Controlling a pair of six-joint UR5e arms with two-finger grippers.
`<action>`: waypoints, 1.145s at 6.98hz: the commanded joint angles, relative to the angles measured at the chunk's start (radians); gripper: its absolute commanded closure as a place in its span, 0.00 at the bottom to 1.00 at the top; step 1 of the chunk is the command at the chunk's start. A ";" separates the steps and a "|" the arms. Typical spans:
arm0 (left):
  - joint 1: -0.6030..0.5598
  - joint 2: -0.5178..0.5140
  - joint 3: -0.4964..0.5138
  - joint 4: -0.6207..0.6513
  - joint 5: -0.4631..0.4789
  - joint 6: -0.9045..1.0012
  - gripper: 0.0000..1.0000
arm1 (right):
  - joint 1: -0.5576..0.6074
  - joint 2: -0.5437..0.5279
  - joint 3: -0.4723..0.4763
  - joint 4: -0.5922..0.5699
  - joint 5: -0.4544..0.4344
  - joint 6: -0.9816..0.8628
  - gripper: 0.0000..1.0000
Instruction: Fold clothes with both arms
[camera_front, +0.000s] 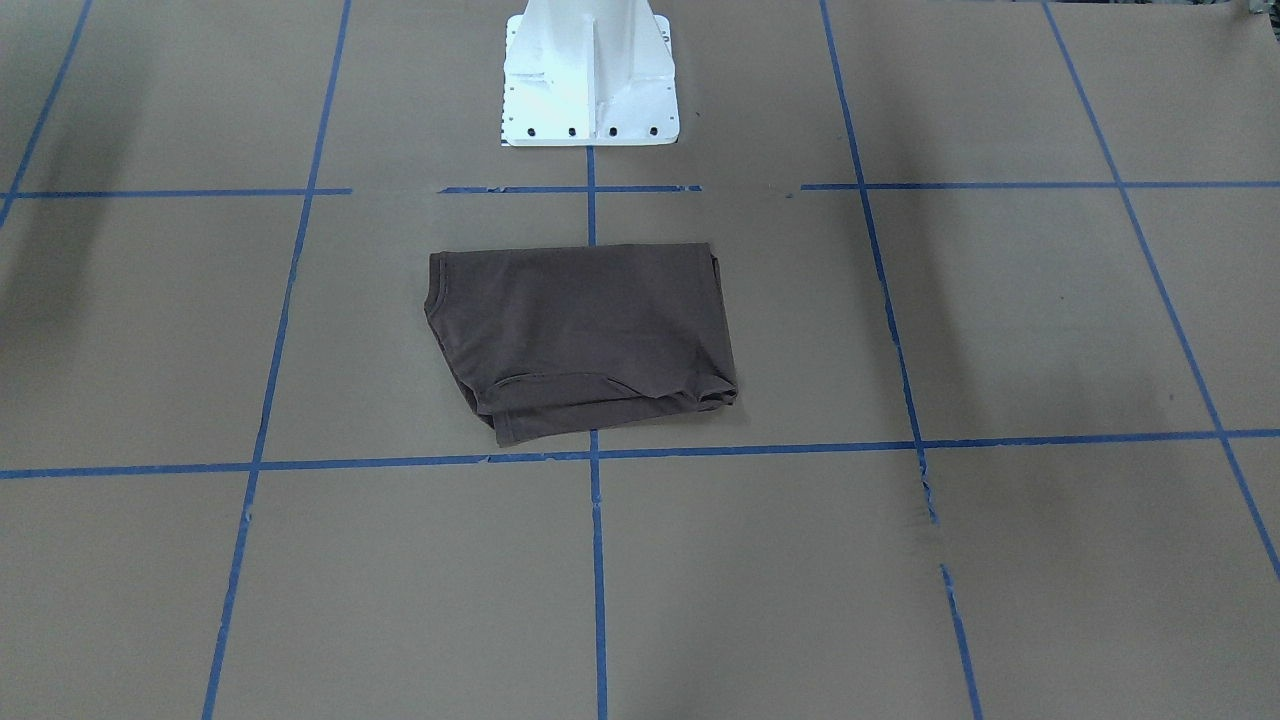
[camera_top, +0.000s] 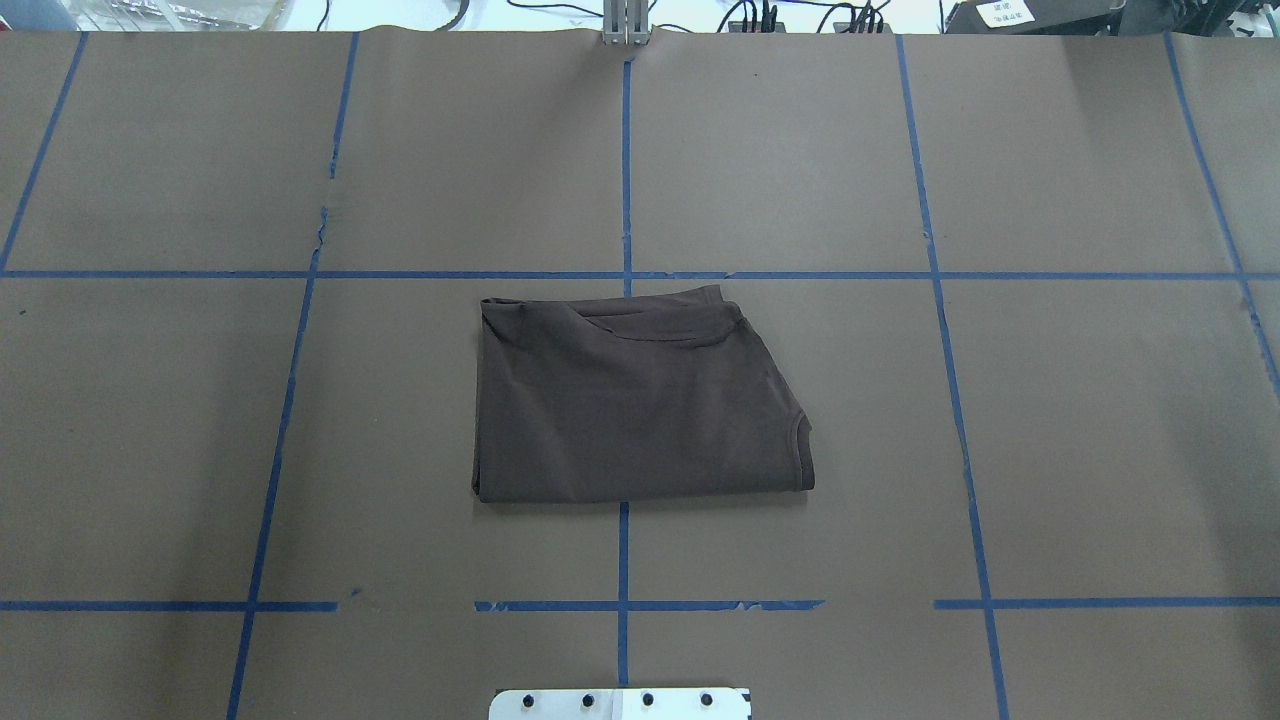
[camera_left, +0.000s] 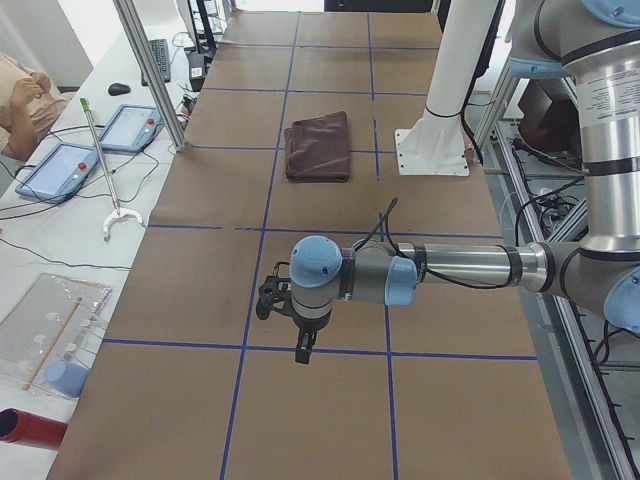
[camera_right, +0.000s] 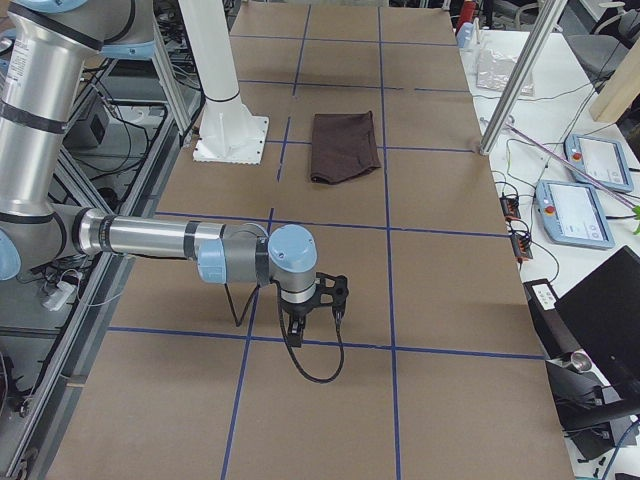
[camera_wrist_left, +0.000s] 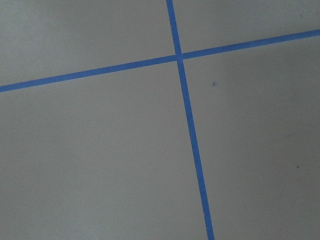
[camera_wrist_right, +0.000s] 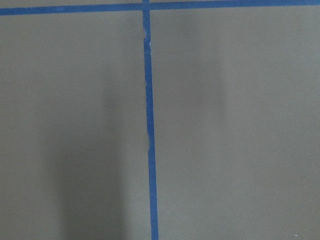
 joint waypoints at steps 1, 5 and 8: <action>0.000 0.005 0.001 0.003 0.004 0.000 0.00 | 0.000 -0.004 0.000 0.000 0.000 0.000 0.00; 0.000 0.006 0.012 0.006 0.007 0.000 0.00 | 0.000 -0.004 0.000 0.000 -0.006 0.000 0.00; 0.000 0.006 0.012 0.007 0.007 0.000 0.00 | 0.000 -0.005 0.000 0.000 -0.006 0.000 0.00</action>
